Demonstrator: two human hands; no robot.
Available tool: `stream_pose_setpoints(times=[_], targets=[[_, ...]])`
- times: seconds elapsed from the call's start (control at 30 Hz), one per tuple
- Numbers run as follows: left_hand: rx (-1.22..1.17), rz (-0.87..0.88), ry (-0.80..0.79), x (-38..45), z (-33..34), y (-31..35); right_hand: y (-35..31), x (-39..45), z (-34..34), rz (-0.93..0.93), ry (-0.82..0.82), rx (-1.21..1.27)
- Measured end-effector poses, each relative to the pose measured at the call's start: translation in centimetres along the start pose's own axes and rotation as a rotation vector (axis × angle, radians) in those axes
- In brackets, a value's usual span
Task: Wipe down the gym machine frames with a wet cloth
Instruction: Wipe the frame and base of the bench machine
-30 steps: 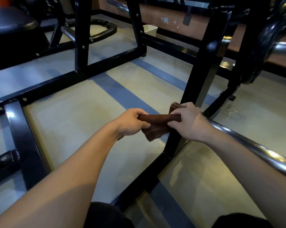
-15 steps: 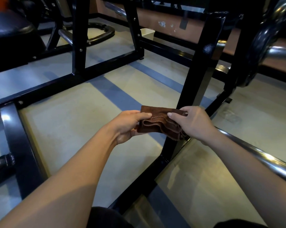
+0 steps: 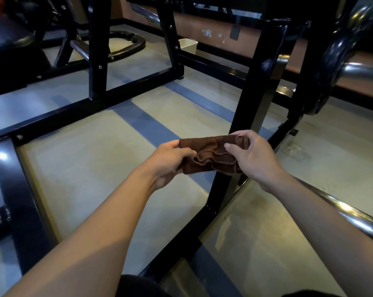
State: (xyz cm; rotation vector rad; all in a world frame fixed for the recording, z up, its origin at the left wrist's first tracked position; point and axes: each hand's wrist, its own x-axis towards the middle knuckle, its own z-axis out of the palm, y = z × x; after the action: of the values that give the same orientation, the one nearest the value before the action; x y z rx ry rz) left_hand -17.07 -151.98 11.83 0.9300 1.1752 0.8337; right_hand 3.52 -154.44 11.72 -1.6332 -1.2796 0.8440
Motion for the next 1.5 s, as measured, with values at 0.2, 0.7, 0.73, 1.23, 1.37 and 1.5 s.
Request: stream_pose_setpoints(times=[0.2, 0.7, 0.73, 1.23, 1.37, 1.5], targets=[[-0.248, -0.163, -0.047, 0.8, -1.3, 0.4, -0.3, 0.0, -0.6, 0.129, -0.249, 0.034], [-0.280, -0.181, -0.159, 0.0, 0.8, 0.7, -0.4, -1.1, 2.1, 0.009, -0.299, 0.104], [-0.240, -0.166, -0.128, -0.1, 1.0, 0.6, -0.2, -1.0, 2.2, -0.035, -0.255, -0.011], [-0.189, -0.104, 0.084, 1.0, 2.1, 0.1, -0.8, -2.8, 5.3, -0.337, -0.306, -0.820], [-0.150, -0.117, 0.109, 0.9, 3.2, 0.2, 0.2, -2.9, 5.3, -0.363, -0.178, -0.830], [-0.140, -0.146, 0.109, 1.0, 4.1, 0.9, 0.5, -2.5, 5.2, -0.462, 0.034, -0.889]])
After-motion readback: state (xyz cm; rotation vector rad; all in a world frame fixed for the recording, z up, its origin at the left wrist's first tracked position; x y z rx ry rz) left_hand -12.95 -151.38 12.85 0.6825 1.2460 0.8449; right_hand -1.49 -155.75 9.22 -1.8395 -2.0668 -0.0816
